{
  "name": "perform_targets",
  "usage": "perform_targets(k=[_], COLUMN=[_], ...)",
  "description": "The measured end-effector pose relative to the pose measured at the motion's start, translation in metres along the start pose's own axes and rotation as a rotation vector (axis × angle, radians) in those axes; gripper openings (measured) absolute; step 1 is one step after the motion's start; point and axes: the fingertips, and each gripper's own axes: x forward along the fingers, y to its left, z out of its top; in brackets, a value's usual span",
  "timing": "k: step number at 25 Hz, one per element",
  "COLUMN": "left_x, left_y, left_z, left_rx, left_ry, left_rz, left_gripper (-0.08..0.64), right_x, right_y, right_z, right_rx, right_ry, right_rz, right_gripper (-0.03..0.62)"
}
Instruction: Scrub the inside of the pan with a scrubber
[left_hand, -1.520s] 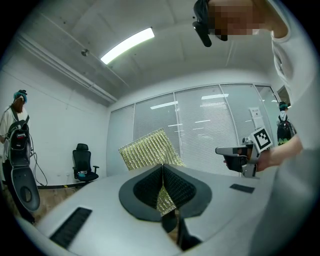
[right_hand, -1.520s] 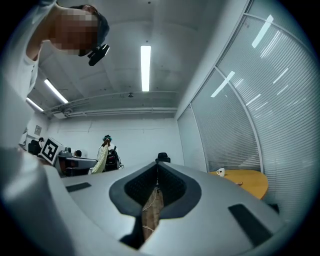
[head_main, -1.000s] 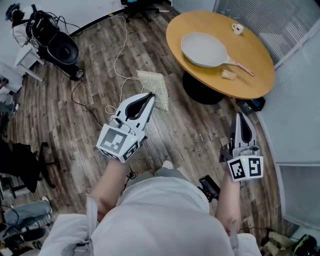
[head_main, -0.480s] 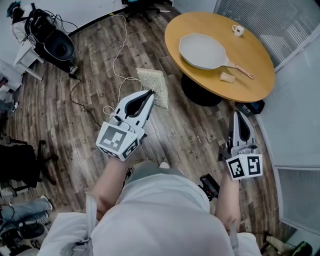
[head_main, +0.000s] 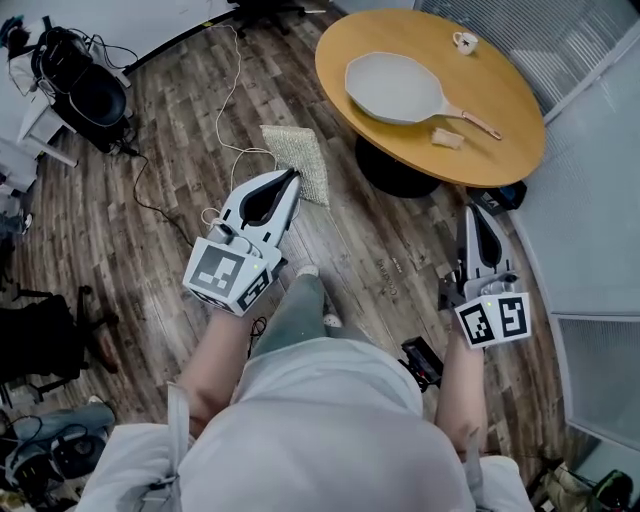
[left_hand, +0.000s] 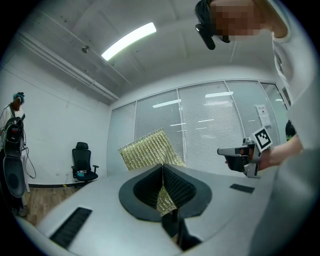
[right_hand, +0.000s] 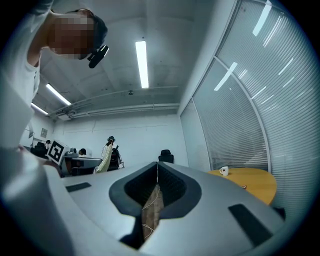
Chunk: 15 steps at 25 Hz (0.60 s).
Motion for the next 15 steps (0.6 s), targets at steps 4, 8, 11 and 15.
perform_targets(k=[4,8,11,15], left_x=[0.008,0.018,0.025,0.043], left_y=[0.006,0.014,0.027,0.050], left_z=[-0.002,-0.002,-0.001,-0.005], left_rx=[-0.001,0.003,0.002,-0.009], left_ry=[0.006,0.001,-0.002,0.008], left_rz=[-0.015,-0.038,-0.048,-0.058], left_gripper=[0.017,0.017,0.017,0.017], right_x=[0.007,0.017,0.033,0.061], right_y=[-0.003,-0.006,-0.003,-0.005], right_z=[-0.001,-0.004,-0.007,-0.011], right_rx=[-0.003,-0.005,-0.005,-0.005], right_ry=[0.000,0.004,0.012,0.022], right_rz=[-0.008,-0.019,-0.018,-0.019], right_gripper=[0.021,0.020,0.020,0.020])
